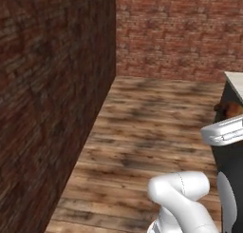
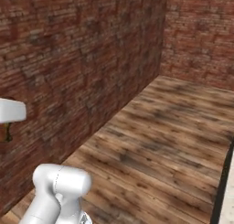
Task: Gather the avocado and squash from the fridge and place them on a tray on the dining counter. Then gather the chicken drumsticks from the fridge and place them on the other tray.
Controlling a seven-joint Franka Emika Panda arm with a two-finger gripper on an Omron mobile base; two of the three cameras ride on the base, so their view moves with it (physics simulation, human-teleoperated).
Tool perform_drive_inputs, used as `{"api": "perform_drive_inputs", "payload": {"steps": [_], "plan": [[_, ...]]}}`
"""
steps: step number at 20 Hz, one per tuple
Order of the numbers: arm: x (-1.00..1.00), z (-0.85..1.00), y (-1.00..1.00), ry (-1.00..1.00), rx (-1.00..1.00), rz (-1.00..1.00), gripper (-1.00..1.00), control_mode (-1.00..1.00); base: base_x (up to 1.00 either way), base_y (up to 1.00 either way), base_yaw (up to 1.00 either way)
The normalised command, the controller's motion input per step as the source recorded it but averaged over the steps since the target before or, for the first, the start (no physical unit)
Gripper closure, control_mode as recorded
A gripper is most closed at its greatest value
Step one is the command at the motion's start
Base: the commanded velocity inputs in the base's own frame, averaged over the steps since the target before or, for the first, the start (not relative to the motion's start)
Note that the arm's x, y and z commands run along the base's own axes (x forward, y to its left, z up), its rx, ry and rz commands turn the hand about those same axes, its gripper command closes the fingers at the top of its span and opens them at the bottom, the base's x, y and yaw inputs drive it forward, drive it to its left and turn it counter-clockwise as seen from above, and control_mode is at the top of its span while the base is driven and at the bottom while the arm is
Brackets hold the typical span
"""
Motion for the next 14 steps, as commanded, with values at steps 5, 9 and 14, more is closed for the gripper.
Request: {"api": "perform_drive_inputs", "payload": {"steps": [5,9,14], "plan": [[0.0,0.0,0.0,0.0,0.0,0.0,1.0,1.0,0.58,0.18,-0.38],[0.0,0.0,0.0,0.0,0.0,0.0,1.0,1.0,0.64,0.27,-0.39],[0.0,0.0,0.0,0.0,0.0,0.0,1.0,1.0,0.69,0.32,-0.39]]}}
